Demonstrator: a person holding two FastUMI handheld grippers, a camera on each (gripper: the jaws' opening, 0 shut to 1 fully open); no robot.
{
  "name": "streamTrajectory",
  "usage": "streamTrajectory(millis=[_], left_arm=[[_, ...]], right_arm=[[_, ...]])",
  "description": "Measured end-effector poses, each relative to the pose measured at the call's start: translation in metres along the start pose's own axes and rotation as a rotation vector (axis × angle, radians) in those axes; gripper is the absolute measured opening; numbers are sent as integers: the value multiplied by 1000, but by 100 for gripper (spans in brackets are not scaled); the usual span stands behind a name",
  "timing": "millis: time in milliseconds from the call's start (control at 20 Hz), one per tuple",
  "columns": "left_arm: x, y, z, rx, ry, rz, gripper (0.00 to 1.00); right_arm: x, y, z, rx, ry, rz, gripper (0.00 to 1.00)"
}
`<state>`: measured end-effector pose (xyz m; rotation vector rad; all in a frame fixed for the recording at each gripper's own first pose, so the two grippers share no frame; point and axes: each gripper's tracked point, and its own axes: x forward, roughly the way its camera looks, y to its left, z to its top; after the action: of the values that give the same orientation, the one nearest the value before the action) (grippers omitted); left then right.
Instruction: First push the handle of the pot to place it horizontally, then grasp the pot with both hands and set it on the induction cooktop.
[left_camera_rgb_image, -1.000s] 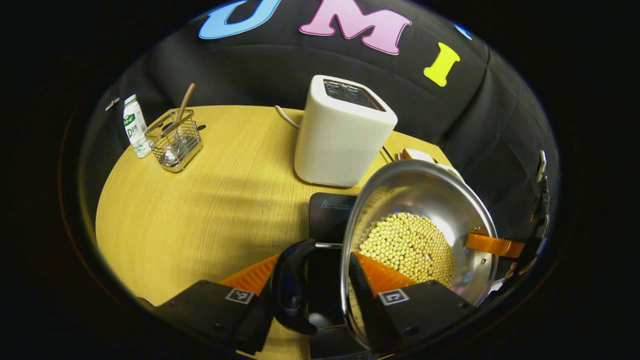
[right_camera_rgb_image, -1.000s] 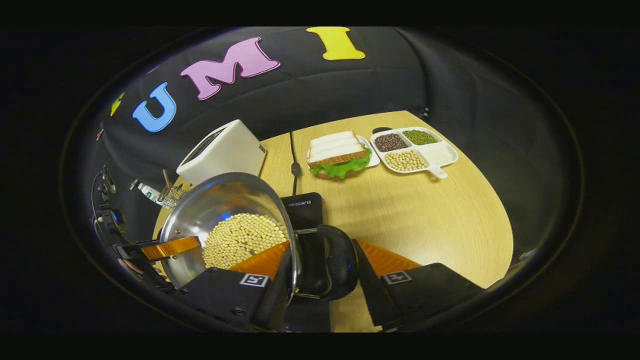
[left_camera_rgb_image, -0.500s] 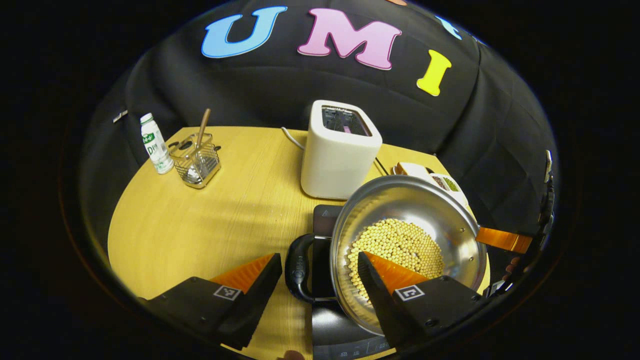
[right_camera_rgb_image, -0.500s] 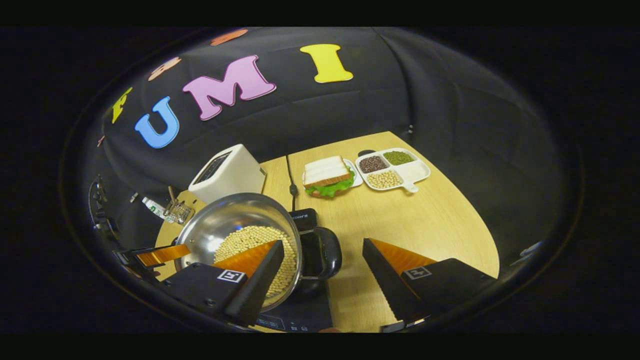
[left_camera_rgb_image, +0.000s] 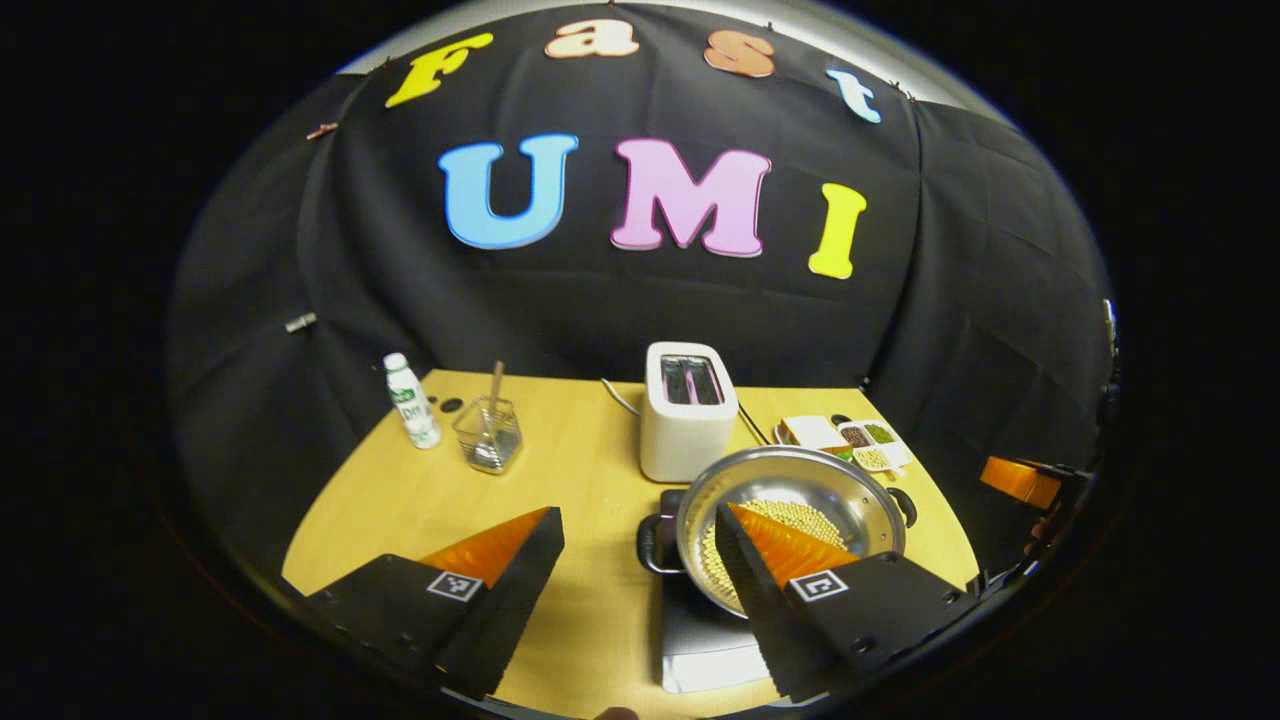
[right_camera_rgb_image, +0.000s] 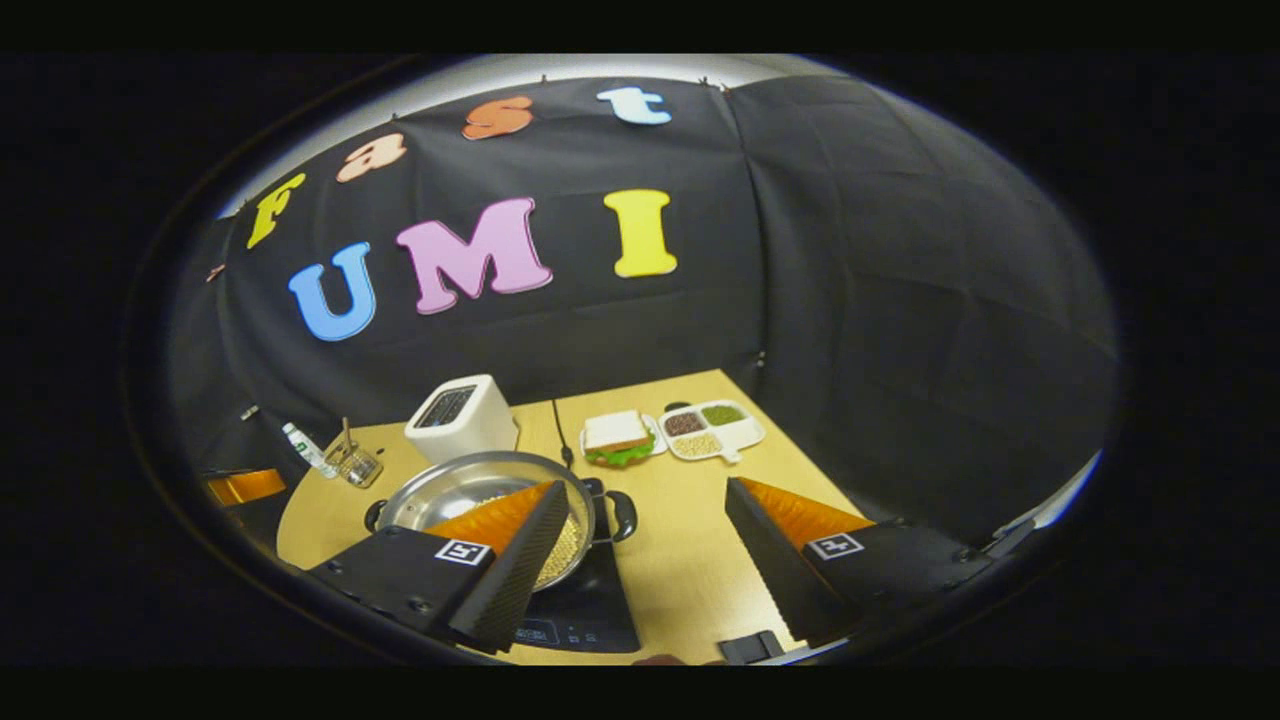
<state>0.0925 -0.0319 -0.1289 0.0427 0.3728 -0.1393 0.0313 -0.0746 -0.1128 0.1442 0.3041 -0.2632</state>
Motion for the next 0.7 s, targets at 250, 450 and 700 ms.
streamTrajectory(millis=[250, 450, 700], left_arm=[[-76, 15, 13, -33, -153, 24, 95], [-122, 41, 14, 12, -258, 88, 96], [-168, 60, 16, -15, -353, 121, 93]], right_arm=[[-78, 14, 36, -11, -180, 16, 99], [-127, 32, 32, -28, -246, 56, 99], [-164, 44, 15, -85, -259, 67, 99]])
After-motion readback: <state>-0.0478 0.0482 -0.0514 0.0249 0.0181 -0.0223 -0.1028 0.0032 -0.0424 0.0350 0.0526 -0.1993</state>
